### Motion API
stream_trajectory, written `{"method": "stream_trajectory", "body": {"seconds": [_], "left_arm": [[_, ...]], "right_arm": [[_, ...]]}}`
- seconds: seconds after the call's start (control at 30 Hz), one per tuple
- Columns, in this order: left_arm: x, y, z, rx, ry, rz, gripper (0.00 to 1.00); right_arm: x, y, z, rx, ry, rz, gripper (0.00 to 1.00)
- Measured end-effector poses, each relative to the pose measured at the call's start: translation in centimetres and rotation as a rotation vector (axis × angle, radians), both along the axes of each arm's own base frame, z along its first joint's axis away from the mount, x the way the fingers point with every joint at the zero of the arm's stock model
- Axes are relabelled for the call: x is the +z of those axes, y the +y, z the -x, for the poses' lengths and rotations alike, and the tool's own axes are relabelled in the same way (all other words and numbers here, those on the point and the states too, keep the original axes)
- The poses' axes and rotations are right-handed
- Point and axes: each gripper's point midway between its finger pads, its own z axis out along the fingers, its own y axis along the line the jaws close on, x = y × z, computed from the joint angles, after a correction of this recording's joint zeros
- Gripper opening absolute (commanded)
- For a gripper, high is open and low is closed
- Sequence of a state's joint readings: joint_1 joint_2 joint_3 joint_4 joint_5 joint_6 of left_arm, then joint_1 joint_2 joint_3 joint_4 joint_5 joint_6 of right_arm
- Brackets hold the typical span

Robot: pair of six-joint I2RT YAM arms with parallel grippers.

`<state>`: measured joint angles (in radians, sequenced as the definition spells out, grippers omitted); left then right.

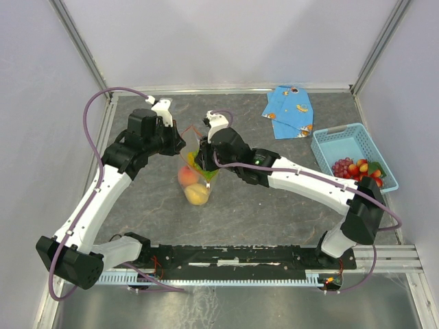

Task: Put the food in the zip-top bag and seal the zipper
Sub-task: Place the fake fruit in the zipper food storage bag.

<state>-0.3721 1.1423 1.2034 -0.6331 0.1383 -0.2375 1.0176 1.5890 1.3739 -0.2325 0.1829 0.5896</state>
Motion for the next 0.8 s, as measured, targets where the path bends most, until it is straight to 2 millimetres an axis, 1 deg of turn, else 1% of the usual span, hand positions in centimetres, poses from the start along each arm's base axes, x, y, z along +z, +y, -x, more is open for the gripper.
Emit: {"method": "stream_trajectory", "body": {"seconds": [0.13,0.5,0.63,0.8], "left_arm": [[0.0,0.0,0.0,-0.001,0.001,0.001,0.03],[-0.2,0.0,0.0,-0.001,0.005,0.000,0.03],[-0.2,0.0,0.0,-0.001,0.005,0.000,0.03],[-0.2,0.0,0.1,-0.002,0.005,0.000,0.03]], "right_arm": [[-1.3,-0.3,0.1,-0.006,0.041,0.057,0.49],[-1.8,-1.1,0.3,-0.006,0.053,0.117,0.56],[-0.9,-2.2,0.4,-0.001,0.028,0.136,0.59],[2.0,-4.7,0.5,0.003,-0.010,0.120,0.63]]}}
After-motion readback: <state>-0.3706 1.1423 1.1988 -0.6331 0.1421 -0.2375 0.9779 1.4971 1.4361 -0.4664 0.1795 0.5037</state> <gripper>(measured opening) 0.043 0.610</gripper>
